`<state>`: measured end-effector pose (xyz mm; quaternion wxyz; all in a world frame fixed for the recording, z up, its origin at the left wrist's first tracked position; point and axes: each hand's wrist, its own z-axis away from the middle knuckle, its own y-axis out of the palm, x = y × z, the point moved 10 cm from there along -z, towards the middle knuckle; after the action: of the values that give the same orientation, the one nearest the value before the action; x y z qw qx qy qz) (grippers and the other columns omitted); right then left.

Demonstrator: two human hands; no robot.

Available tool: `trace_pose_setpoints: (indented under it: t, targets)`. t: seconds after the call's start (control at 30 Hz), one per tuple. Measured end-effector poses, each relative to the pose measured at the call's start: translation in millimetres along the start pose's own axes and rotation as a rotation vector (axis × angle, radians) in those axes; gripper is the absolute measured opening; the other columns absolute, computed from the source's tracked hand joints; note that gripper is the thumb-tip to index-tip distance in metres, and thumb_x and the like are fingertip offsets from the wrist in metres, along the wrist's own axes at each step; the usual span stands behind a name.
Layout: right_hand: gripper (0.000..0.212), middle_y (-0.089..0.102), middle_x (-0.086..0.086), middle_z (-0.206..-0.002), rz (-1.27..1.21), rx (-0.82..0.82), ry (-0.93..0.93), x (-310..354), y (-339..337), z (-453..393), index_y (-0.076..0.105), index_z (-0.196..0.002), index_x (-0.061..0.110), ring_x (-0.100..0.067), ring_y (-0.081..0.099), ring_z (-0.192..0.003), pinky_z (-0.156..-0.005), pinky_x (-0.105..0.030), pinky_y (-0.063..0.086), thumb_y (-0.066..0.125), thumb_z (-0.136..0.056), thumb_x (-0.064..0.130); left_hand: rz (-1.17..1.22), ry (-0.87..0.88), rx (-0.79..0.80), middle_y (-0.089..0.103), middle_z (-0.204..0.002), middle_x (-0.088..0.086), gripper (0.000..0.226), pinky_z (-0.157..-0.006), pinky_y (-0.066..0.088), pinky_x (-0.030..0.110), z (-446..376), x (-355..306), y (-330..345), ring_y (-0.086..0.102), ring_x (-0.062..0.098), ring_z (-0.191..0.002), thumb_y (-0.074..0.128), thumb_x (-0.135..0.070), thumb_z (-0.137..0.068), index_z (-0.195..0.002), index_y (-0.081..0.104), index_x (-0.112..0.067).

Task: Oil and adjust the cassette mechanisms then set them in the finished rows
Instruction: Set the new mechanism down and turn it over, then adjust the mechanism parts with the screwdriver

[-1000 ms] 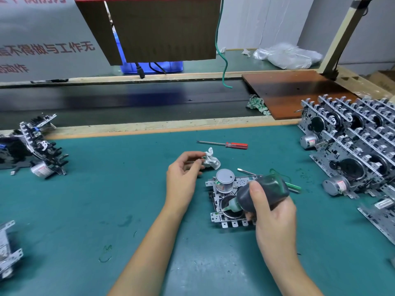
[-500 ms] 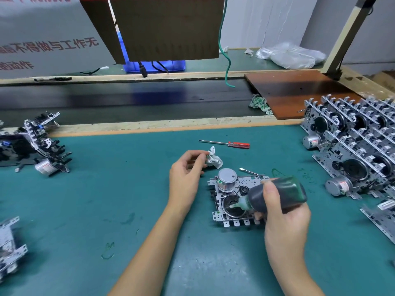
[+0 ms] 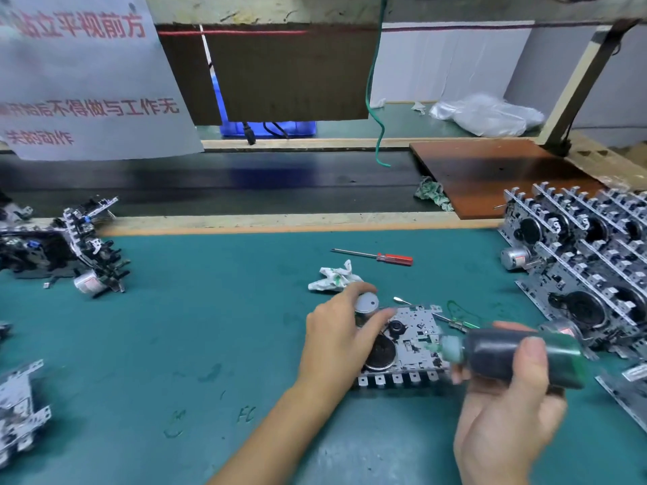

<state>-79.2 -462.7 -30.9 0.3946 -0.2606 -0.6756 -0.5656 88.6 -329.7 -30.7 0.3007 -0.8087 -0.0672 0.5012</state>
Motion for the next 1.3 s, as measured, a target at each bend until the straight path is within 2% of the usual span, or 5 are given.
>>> trace_pose_setpoints:
  t: [0.37, 0.5, 0.57, 0.83, 1.3]
  targets:
    - [0.032, 0.061, 0.012, -0.056, -0.064, 0.321, 0.319, -3.8, 70.5, -17.2, 0.067, -0.068, 0.020, -0.001, 0.055, -0.045, -0.043, -0.009, 0.040, 0.054, -0.064, 0.048, 2.000, -0.669, 0.483, 0.070, -0.090, 0.024, 0.038, -0.087, 0.049, 0.060, 23.1, -13.9, 44.9, 0.066, 0.043, -0.097, 0.040, -0.015, -0.097, -0.100, 0.069, 0.010]
    - [0.043, 0.062, 0.009, -0.056, 0.058, 0.372, 0.414, -37.9, 81.9, 2.5, 0.055, -0.082, 0.015, -0.002, 0.057, -0.048, -0.043, -0.014, 0.044, 0.057, -0.054, 0.047, 2.020, -0.546, 0.408, 0.050, -0.049, 0.004, 0.040, -0.032, 0.030, 0.015, 22.1, -16.3, 42.8, 0.069, 0.021, -0.058, 0.071, 0.006, -0.079, -0.068, 0.055, -0.029]
    - [0.036, 0.062, 0.009, -0.055, 0.069, 0.385, 0.427, -45.4, 82.4, 8.6, 0.055, -0.080, 0.016, 0.001, 0.055, -0.046, -0.040, -0.014, 0.039, 0.056, -0.058, 0.044, 1.978, -0.507, 0.439, 0.069, -0.073, 0.017, 0.013, -0.101, 0.030, 0.026, 18.5, -18.4, 33.3, 0.071, 0.024, -0.074, 0.057, 0.002, -0.090, -0.084, 0.068, -0.003]
    - [0.019, 0.062, 0.008, -0.059, 0.101, 0.409, 0.382, -46.1, 83.1, 7.7, 0.072, -0.063, 0.025, -0.001, 0.055, -0.051, -0.039, -0.014, 0.037, 0.068, -0.068, 0.043, 1.614, -0.645, 0.047, 0.068, -0.111, 0.017, 0.051, -0.111, 0.031, 0.035, 15.9, 22.2, 23.6, 0.065, 0.026, -0.104, 0.022, -0.013, -0.093, -0.106, 0.067, 0.005]
    - [0.034, 0.062, 0.008, -0.062, 0.083, 0.442, 0.356, -46.2, 80.0, 4.6, 0.057, -0.080, 0.013, -0.003, 0.057, -0.055, -0.043, -0.015, 0.043, 0.057, -0.067, 0.044, 1.859, -0.934, 0.237, 0.067, -0.098, 0.022, 0.036, -0.081, 0.047, 0.047, 42.0, 5.8, 64.6, 0.060, 0.032, -0.093, 0.043, -0.013, -0.075, -0.078, 0.074, 0.004]
